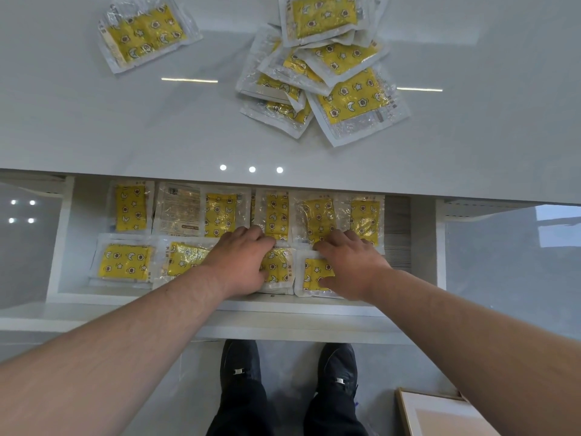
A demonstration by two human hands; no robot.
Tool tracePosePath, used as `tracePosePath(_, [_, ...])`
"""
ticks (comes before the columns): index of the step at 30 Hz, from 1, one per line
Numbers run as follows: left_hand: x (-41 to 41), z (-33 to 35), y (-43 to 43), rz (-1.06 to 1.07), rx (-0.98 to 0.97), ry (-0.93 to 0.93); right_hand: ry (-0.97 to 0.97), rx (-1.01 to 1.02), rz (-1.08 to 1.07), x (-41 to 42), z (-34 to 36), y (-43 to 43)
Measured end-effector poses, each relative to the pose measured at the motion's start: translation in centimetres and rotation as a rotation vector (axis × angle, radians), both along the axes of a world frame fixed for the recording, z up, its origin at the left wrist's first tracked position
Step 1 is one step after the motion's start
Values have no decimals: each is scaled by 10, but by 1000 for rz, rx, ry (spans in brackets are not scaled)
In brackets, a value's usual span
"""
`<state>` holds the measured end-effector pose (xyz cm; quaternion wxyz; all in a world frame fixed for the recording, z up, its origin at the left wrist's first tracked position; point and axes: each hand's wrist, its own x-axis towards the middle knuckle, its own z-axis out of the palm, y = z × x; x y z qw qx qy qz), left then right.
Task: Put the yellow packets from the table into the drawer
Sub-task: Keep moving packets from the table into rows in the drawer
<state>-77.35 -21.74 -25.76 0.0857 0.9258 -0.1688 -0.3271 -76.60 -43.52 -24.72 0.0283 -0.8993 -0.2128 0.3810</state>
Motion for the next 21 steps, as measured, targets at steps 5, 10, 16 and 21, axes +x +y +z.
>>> tracePosePath(5, [-1, 2, 3, -89, 5, -50, -88, 27, 68, 2, 1, -4])
tracePosePath(10, [-2, 4, 5, -180, -43, -79, -224, 158, 232, -4, 3, -13])
tracePosePath(16, [0, -1, 3, -124, -44, -22, -104, 204, 60, -5, -4, -16])
tracePosePath(21, [1, -2, 5, -164, -52, -28, -104, 203, 125, -7, -7, -16])
